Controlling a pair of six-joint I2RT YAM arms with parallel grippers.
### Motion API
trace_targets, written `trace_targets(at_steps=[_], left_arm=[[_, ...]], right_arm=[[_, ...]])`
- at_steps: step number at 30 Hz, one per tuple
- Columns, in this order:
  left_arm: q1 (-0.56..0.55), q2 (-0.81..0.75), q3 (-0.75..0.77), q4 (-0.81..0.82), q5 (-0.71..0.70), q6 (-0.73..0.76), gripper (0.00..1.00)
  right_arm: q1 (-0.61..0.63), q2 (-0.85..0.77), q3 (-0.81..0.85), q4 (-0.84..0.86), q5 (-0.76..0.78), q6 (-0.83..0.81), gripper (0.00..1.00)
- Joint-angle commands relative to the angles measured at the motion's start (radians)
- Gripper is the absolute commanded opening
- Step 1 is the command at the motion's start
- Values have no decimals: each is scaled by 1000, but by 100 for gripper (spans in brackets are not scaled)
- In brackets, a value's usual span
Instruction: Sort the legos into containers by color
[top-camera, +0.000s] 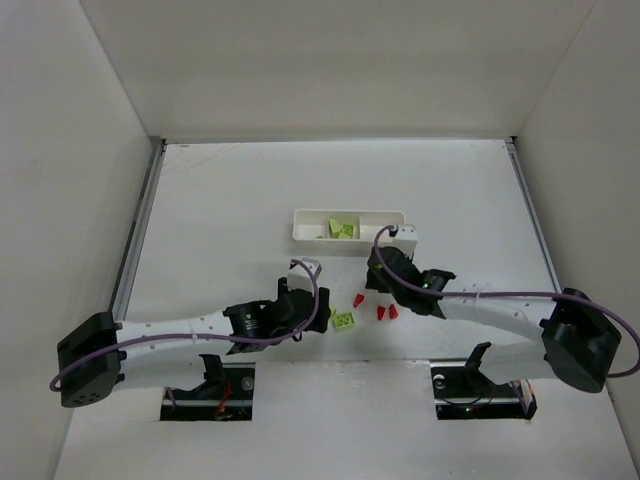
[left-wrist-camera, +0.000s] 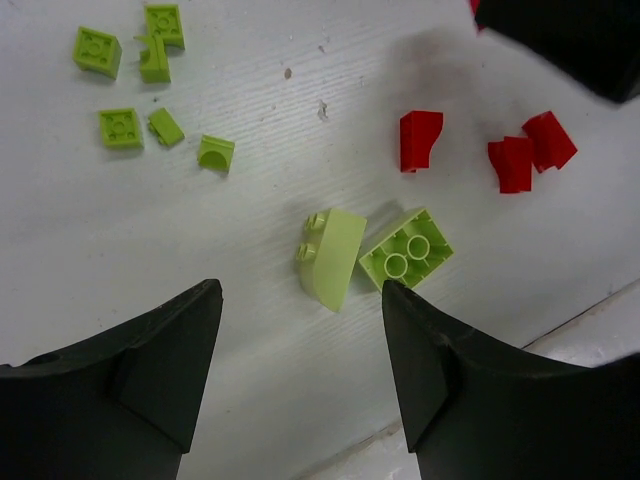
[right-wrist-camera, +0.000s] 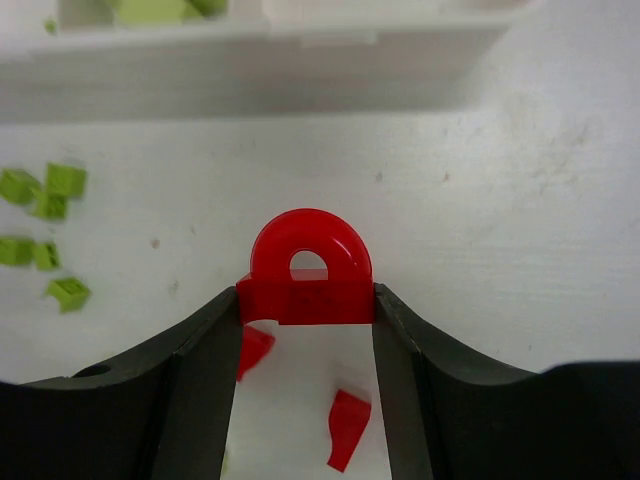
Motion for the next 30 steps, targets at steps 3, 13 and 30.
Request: trace_targets(at_steps=[3,13,30], left_arm=[[-12,45,-13,78,-20,-6,62],[-43,73,-27,116,-20,-26,58],[-44,205,-29,190,-12,-12,50]], right_arm=[[-128,-7,134,70,4,-162,34],[-304,224,315,190,-64,-297,37],[-254,108,208,208,-45,-291,61]])
